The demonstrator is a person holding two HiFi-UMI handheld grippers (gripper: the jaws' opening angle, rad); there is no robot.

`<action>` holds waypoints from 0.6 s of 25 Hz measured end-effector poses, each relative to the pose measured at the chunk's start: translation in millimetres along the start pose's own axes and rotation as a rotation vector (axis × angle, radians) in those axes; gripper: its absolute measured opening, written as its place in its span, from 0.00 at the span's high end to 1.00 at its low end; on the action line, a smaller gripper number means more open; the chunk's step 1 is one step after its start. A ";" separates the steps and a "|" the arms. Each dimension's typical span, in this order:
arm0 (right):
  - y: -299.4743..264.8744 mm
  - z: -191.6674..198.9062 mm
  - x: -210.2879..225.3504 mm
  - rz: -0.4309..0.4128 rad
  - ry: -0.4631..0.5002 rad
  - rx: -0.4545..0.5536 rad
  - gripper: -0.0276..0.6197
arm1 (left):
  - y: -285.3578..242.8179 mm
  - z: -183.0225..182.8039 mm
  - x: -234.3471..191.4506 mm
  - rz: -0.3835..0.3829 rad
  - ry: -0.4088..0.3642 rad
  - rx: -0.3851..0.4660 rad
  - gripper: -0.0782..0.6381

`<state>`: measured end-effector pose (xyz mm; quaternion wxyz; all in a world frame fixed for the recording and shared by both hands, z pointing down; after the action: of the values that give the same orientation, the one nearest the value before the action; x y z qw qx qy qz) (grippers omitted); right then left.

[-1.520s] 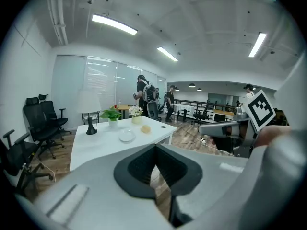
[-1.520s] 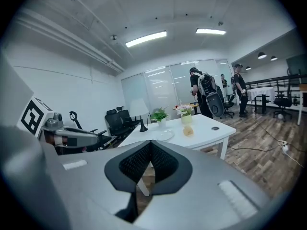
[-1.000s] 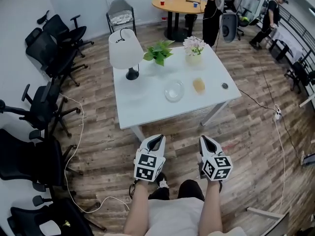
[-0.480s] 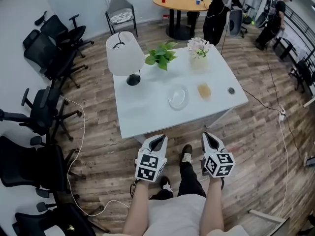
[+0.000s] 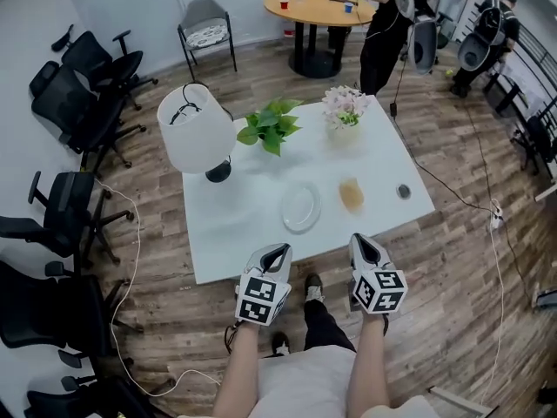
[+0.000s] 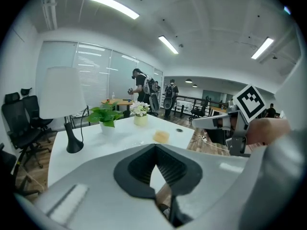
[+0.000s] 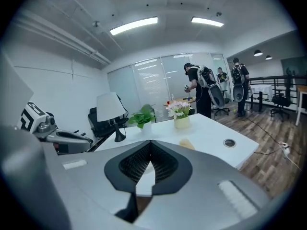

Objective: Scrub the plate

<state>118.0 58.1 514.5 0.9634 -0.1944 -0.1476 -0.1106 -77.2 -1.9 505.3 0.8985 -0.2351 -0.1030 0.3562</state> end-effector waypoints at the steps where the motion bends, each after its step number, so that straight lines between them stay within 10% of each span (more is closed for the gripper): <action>1: -6.9 -3.5 7.1 -0.003 0.000 -0.012 0.91 | -9.0 -4.3 -0.9 -0.006 0.004 -0.002 0.89; 15: -71.7 -52.2 117.3 -0.007 0.014 -0.107 0.90 | -129.6 -61.2 6.1 -0.028 0.038 -0.023 0.89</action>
<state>220.5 -46.0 531.5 0.9522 -0.2446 -0.1356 -0.1233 25.4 -101.5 516.5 0.9024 -0.2508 -0.0933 0.3379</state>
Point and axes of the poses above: the fingertips, and each gripper's own axes: y backward along the fingers, x to its right, z out of its underside, the point moved 5 cm from there along y, backward along the fingers, and after that the axes turned 14 degrees about -z, right-handed, at the moved point
